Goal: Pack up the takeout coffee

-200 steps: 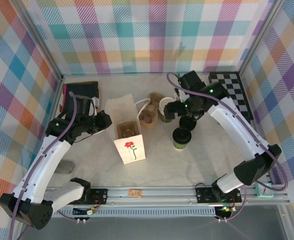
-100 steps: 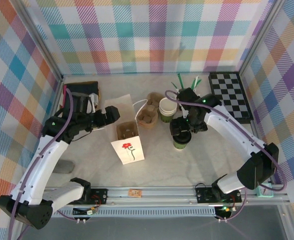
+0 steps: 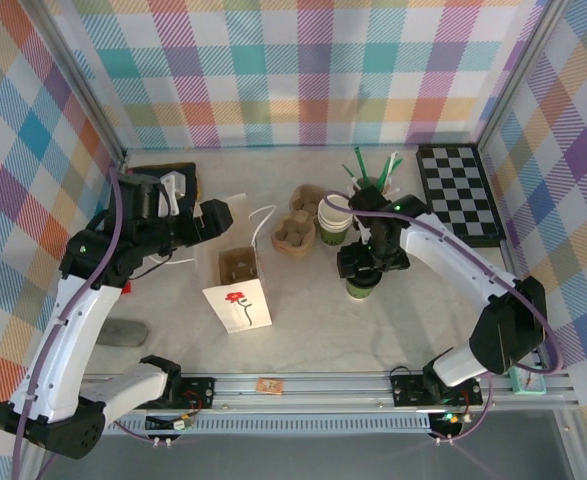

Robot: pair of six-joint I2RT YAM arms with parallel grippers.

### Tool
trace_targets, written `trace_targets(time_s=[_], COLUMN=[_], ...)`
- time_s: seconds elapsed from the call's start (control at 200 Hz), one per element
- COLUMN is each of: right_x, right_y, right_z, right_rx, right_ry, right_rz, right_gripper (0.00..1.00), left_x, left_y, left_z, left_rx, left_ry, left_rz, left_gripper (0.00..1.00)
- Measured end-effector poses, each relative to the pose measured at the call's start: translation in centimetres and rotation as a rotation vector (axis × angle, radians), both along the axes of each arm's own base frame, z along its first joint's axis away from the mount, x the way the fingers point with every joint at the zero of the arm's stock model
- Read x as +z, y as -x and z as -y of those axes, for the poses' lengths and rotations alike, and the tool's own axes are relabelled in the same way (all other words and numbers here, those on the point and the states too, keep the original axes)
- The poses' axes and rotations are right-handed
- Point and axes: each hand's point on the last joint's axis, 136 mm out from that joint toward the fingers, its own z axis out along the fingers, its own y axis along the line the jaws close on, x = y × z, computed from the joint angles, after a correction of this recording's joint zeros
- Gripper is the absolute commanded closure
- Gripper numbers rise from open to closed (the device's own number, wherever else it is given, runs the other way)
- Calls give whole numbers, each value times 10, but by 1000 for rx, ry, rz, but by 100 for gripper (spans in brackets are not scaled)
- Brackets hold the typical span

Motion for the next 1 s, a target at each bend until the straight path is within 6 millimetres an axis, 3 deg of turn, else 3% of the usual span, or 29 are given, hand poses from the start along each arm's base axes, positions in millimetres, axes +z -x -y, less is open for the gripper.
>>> trace_targets(time_s=[0.205,0.45,0.605,0.83,0.996], right_x=[-2,-10,-15,-28,-39], right_y=[-2,-5,-6,-5,-3], right_z=[-4,-6,-2,-1,-2], right_rx=[8,15,13,14,18], right_ry=[-5,16,44,61,75], right_rz=[8,8,9,-11,-33], right_gripper=[1,1,1,1,1], left_x=[11,95,120,108,71], left_y=[0,-5,-1,0,-1], left_z=[1,-13,-27,-51,-71], left_rx=[-2,44,79,145,201], left_ry=[15,-13,-75,-191,-249], left_rz=[15,217,275,235,137], left_gripper=[0,0,0,0,0])
